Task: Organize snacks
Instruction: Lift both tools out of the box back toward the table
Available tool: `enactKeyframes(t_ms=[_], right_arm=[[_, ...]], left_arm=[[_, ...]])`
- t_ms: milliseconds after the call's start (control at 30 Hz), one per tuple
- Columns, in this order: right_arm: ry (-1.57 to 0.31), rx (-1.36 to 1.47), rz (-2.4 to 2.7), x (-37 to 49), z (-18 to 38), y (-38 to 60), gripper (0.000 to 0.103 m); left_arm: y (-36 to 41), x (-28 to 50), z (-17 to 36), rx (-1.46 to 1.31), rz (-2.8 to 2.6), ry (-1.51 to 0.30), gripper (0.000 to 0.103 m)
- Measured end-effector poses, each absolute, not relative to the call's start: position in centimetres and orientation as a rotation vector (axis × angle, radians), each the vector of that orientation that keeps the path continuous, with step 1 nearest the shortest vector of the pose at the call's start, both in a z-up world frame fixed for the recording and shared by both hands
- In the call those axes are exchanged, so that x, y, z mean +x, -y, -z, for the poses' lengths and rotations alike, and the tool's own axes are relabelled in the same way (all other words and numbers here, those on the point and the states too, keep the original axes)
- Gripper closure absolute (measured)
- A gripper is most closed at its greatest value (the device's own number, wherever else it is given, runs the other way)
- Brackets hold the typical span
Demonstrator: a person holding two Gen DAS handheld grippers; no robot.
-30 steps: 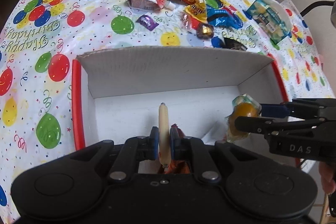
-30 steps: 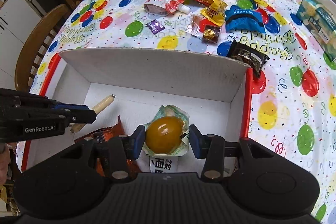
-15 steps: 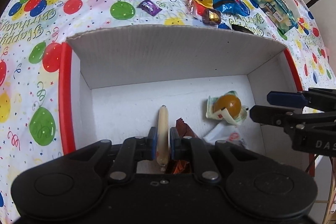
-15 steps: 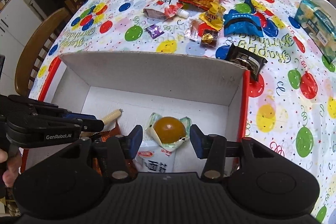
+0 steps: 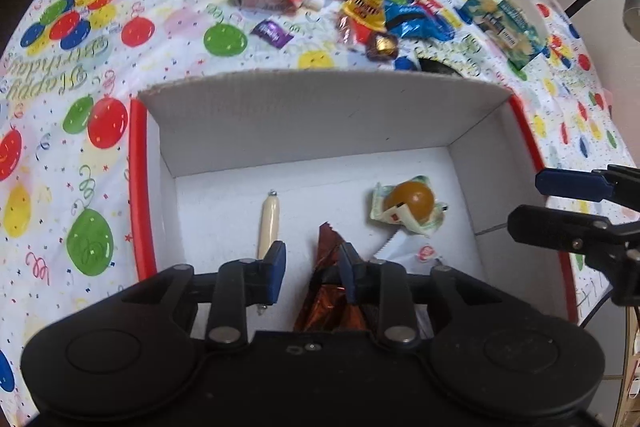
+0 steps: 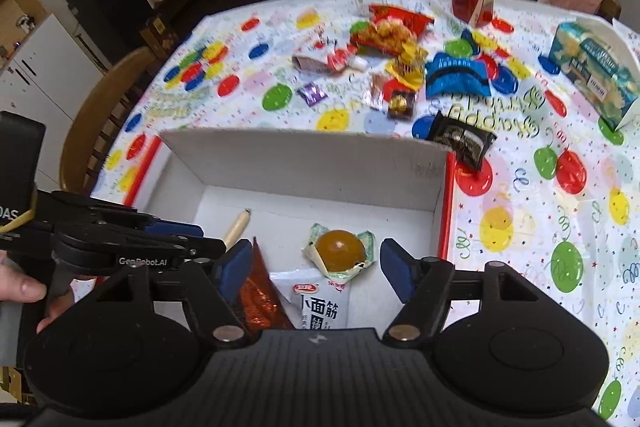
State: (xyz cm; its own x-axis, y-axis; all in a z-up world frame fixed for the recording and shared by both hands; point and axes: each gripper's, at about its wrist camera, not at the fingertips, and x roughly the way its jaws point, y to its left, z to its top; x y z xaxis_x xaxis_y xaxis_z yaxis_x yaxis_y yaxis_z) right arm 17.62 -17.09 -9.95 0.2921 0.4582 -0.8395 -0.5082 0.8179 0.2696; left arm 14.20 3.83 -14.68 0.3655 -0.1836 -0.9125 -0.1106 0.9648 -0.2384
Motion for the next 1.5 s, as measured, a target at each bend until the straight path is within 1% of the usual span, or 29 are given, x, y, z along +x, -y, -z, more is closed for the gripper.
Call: enactKeyframes(t_ms=[33, 100, 133, 167, 200, 233, 300, 367, 400, 533, 833, 1000, 1167, 1333, 1500], right_arm=[[-1.089, -0.05, -0.646, 17.4, 9.5, 17.3, 0.033], [-1.069, -0.04, -0.646, 17.1, 8.6, 17.7, 0.032], [-1.061, -0.033, -0.649, 17.0, 8.2, 17.9, 0.029], [-1.052, -0.026, -0.656, 16.9, 7.7, 18.1, 0.027], [-1.041, -0.017, -0.661, 16.7, 7.2, 18.4, 0.026], [-1.032, -0.012, -0.665, 16.5, 6.8, 18.6, 0.026], [-1.012, -0.012, -0.669, 16.3, 5.9, 19.0, 0.025], [-0.989, -0.013, -0.668, 16.1, 5.2, 19.4, 0.016], [-0.977, -0.014, -0.669, 16.1, 4.8, 19.6, 0.011], [-0.93, -0.028, -0.659, 16.0, 3.5, 20.2, 0.001], [-0.861, -0.048, -0.63, 17.5, 2.1, 21.6, 0.0], [-0.866, -0.038, -0.601, 19.6, 1.9, 22.1, 0.0], [-0.832, -0.041, -0.593, 21.5, 1.8, 22.2, 0.0], [-0.858, -0.137, -0.61, 24.3, 2.6, 21.7, 0.0], [-0.887, -0.16, -0.62, 27.6, 4.2, 22.0, 0.0]], left_arm=[[-3.7, 14.1, 14.2, -0.269, 0.05, -1.19, 0.074], [-3.3, 13.8, 13.3, -0.242, 0.061, -1.167, 0.057], [-3.2, 13.6, 12.8, -0.232, 0.063, -1.149, 0.036], [-3.0, 13.4, 12.2, -0.223, 0.065, -1.127, 0.024], [-2.8, 13.1, 11.6, -0.215, 0.069, -1.102, 0.009], [-2.6, 12.9, 10.9, -0.202, 0.07, -1.078, 0.006], [-2.2, 12.6, 9.8, -0.173, 0.073, -1.05, 0.006], [-2.0, 12.3, 8.7, -0.159, 0.071, -1.019, 0.001], [-2.0, 12.2, 8.2, -0.156, 0.07, -1.003, 0.001], [-2.0, 12.1, 6.6, -0.159, 0.067, -0.964, 0.001], [-2.4, 13.3, 4.7, -0.116, 0.001, -0.901, 0.0], [-2.5, 14.7, 4.0, -0.099, -0.013, -0.899, 0.0], [-2.8, 16.5, 3.6, -0.085, -0.041, -0.887, 0.0], [-3.1, 19.0, 3.6, -0.063, -0.066, -0.885, 0.0], [-3.3, 21.8, 4.2, -0.06, -0.082, -0.892, 0.0]])
